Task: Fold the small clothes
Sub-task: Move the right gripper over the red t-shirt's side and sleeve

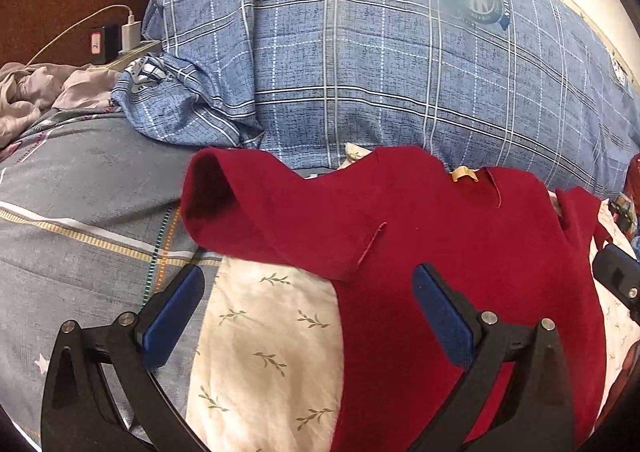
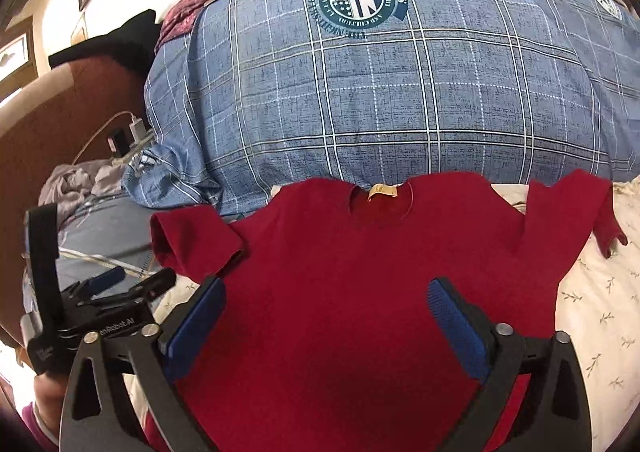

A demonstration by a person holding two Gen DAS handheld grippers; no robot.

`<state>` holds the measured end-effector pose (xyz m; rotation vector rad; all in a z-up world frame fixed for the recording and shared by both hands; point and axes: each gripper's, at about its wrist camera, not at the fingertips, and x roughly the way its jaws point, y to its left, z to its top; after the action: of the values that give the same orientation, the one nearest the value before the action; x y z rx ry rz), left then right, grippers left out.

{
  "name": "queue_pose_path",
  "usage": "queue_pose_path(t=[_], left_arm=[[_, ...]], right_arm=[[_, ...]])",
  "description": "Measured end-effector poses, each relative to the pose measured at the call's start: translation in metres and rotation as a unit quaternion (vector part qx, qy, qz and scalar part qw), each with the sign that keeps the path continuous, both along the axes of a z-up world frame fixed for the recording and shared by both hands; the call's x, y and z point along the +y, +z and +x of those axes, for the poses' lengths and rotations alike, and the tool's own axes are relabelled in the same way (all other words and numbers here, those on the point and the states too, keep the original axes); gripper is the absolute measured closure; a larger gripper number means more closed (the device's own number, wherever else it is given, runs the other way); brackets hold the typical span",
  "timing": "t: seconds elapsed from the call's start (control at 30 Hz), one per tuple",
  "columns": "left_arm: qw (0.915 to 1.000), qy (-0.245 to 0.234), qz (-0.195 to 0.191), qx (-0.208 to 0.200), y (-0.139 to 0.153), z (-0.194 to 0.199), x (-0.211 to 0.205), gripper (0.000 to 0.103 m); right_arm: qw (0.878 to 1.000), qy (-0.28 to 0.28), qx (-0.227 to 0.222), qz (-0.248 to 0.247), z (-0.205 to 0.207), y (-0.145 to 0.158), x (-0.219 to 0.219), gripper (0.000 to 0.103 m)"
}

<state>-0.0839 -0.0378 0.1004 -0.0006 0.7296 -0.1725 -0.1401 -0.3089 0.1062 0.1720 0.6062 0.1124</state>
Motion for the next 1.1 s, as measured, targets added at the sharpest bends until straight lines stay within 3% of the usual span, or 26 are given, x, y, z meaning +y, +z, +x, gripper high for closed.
queue_pose_path(t=[0.07, 0.13, 0.67, 0.77, 0.93, 1.1], left_arm=[[0.9999, 0.006, -0.007, 0.004, -0.001, 0.002, 0.004, 0.0], [0.9998, 0.012, -0.01, 0.009, -0.003, 0.005, 0.005, 0.0], [0.9996, 0.02, 0.004, 0.018, -0.01, 0.009, 0.006, 0.0], [0.9994, 0.027, 0.007, 0.02, -0.01, 0.012, 0.01, 0.0], [0.997, 0.076, 0.014, 0.009, -0.003, 0.021, 0.034, 0.0], [0.9925, 0.12, -0.014, 0.022, -0.005, 0.029, 0.061, 0.0]], right_arm=[[1.0, 0.008, 0.003, -0.023, 0.002, -0.001, 0.006, 0.025], [0.999, 0.014, 0.003, -0.038, 0.002, -0.003, 0.011, 0.03], [0.997, 0.047, 0.033, -0.049, 0.019, -0.023, 0.032, 0.031], [0.996, 0.062, 0.033, -0.053, 0.022, -0.027, 0.041, 0.044], [0.994, 0.086, 0.054, -0.036, 0.039, -0.037, 0.053, 0.052], [0.99, 0.117, 0.075, 0.002, 0.066, -0.05, 0.073, 0.058]])
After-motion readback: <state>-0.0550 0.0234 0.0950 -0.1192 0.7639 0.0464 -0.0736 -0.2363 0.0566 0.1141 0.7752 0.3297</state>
